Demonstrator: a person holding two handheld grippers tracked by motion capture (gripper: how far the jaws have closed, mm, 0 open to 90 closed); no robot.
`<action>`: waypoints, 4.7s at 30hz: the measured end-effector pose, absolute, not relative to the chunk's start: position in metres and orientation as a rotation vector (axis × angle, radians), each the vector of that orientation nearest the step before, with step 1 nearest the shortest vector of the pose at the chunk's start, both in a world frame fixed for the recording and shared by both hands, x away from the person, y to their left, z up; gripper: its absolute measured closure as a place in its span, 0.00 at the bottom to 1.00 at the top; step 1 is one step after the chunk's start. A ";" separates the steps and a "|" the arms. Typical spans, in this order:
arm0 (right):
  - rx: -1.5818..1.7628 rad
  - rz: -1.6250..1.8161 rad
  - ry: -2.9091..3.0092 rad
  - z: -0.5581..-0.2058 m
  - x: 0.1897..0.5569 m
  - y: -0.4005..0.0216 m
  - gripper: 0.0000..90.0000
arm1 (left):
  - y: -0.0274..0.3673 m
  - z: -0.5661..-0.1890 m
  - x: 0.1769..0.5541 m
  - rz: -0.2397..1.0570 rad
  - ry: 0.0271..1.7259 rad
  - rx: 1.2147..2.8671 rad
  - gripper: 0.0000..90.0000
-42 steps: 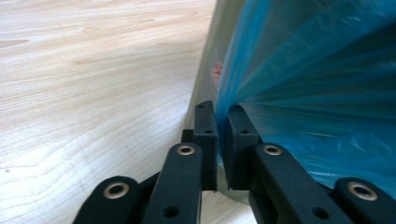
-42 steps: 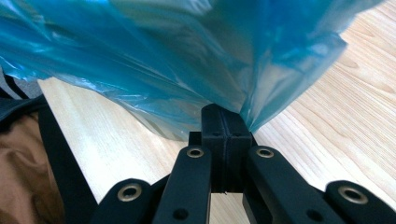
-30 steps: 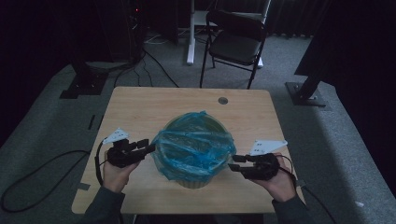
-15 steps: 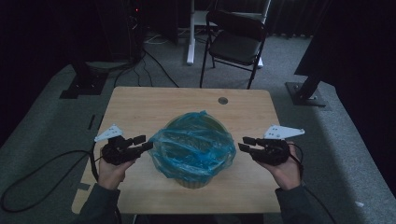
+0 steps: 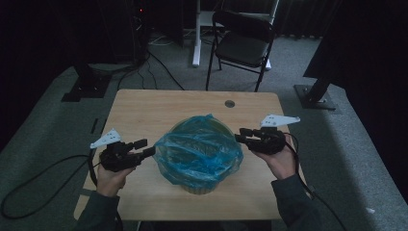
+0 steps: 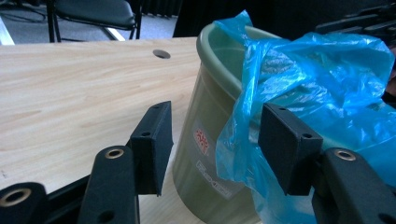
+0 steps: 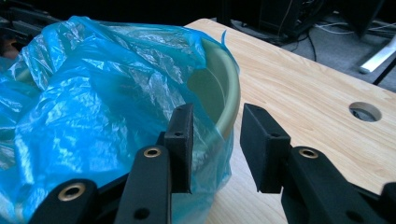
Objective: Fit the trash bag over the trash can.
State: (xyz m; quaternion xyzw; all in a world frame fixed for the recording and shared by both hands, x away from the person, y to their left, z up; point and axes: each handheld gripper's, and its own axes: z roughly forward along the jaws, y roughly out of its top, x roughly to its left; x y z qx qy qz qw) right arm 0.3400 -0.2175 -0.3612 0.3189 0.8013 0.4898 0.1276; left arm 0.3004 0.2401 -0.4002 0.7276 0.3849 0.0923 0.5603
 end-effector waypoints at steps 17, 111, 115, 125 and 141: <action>0.945 1.414 2.408 -0.370 0.360 -0.208 0.87 | 0.182 -0.377 0.357 0.225 0.907 1.848 0.55; 1.075 1.404 2.306 -0.380 0.381 -0.198 1.00 | 0.170 -0.462 0.434 0.127 1.163 1.894 0.80; 1.127 1.330 2.345 -0.392 0.382 -0.202 1.00 | 0.194 -0.433 0.424 0.198 1.130 1.789 0.71; 1.124 1.365 2.318 -0.393 0.377 -0.209 0.80 | 0.184 -0.367 0.397 0.255 0.860 1.831 0.63; 1.103 1.385 2.305 -0.396 0.368 -0.215 0.74 | 0.085 -0.336 0.356 0.366 0.435 2.326 0.69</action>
